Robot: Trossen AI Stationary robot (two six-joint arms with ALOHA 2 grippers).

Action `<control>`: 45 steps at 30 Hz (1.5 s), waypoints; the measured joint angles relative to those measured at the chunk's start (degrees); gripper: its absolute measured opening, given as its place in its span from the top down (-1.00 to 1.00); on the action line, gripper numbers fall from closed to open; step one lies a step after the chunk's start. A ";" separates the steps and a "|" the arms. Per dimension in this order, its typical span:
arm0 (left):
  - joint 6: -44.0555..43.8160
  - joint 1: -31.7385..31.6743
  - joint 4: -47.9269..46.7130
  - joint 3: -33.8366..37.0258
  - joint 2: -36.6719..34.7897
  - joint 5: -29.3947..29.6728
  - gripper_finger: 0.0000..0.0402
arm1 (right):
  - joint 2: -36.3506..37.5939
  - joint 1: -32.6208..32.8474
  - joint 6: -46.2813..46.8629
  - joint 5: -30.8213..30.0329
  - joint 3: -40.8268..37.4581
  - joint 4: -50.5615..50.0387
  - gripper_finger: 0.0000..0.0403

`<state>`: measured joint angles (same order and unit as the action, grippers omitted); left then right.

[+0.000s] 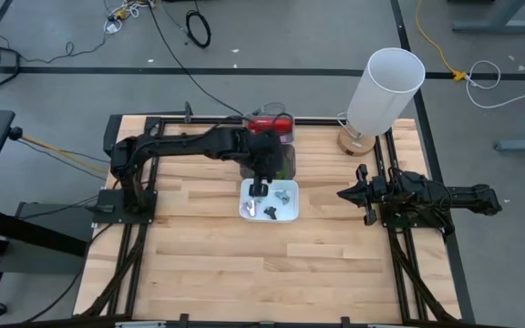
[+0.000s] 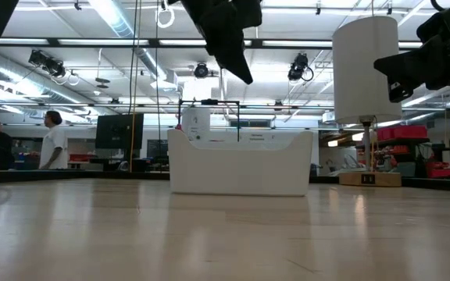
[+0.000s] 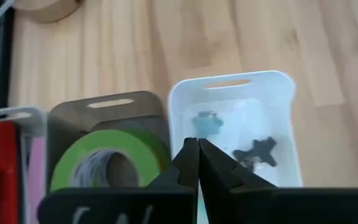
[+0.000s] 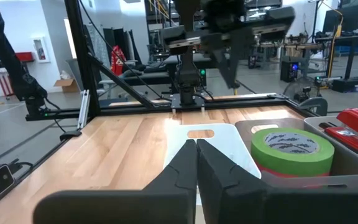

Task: Pick and place Stapler, Stapler remover, tape
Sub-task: Return to Home Position

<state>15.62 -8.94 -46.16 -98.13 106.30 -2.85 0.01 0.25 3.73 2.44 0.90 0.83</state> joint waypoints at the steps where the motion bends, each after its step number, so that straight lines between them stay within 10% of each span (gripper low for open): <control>1: -0.02 0.52 0.02 0.00 0.00 0.00 0.96 | 0.00 0.01 0.01 0.00 0.00 0.00 0.93; 9: -3.46 3.32 7.89 7.33 -2.01 -4.51 0.98 | 0.00 0.02 0.01 -0.01 0.00 0.02 0.93; 26: -7.11 9.97 36.61 47.27 -26.94 -4.75 0.99 | 0.00 0.00 0.02 0.00 -0.01 0.01 0.93; 45: -4.86 10.87 43.49 79.03 -54.65 -3.52 1.00 | 0.00 0.00 0.00 0.00 0.01 0.01 0.93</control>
<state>10.75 1.93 -2.67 -19.10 51.65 -6.37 0.01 0.25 3.73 2.44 0.90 0.84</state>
